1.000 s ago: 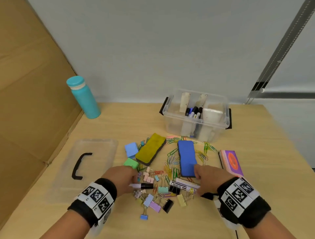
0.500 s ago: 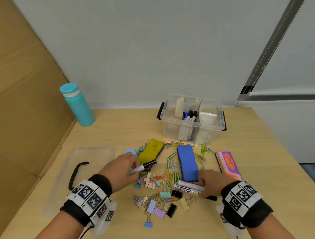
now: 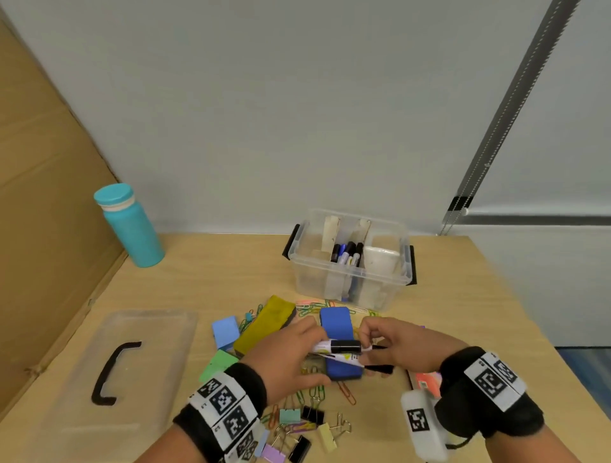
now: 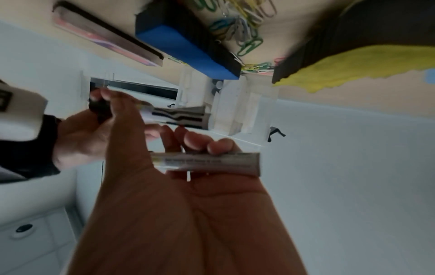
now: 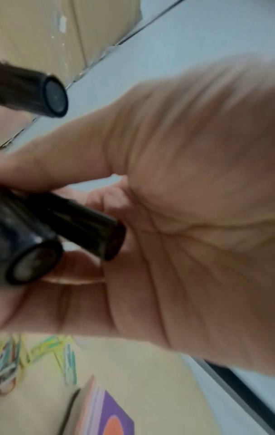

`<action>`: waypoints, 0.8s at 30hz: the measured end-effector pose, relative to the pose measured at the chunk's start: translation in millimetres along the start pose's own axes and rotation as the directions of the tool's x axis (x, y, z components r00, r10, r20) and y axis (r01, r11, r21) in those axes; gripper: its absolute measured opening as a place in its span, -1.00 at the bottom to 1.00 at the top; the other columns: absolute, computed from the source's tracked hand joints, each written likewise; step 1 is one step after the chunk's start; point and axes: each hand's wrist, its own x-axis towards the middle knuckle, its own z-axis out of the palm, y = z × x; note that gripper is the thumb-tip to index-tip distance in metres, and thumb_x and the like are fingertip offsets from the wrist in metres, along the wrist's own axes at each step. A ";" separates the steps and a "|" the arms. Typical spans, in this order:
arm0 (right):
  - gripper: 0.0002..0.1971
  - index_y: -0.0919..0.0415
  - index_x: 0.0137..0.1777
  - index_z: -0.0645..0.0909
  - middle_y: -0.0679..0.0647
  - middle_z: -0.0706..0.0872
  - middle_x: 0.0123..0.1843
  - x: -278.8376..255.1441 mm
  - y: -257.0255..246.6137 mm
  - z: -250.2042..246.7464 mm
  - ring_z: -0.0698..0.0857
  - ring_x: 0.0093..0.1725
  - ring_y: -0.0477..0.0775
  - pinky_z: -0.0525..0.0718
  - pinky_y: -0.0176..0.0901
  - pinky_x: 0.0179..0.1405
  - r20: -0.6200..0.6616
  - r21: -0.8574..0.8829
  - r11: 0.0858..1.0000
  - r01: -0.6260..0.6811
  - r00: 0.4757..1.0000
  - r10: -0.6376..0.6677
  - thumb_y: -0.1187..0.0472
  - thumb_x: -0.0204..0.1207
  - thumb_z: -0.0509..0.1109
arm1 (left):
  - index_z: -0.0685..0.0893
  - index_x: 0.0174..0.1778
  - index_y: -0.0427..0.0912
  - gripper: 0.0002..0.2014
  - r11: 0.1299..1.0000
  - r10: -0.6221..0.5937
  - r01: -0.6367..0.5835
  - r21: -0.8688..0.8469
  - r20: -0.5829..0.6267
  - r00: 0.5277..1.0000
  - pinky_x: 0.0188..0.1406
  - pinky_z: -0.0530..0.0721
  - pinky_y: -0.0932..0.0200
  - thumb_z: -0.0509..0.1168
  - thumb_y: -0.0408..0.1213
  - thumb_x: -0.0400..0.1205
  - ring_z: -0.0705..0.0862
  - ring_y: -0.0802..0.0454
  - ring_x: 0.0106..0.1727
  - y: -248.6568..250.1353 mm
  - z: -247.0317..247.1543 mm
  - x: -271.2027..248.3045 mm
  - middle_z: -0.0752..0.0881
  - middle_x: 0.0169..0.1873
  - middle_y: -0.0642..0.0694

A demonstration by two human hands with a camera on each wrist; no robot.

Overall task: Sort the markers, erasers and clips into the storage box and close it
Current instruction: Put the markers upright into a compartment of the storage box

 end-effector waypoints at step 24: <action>-0.94 0.18 -0.09 0.64 0.17 0.77 -0.12 126.0 -27.0 -108.0 0.80 -0.09 0.23 0.74 0.20 0.10 -0.703 0.190 0.973 0.133 0.710 0.040 0.20 0.53 0.41 | 0.52 0.17 0.05 -0.81 0.968 -0.250 0.220 -0.123 -0.330 0.910 -0.30 0.40 0.45 0.22 -0.06 0.66 0.47 0.24 -0.14 -47.6 -0.9 1.1 0.47 -0.02 0.17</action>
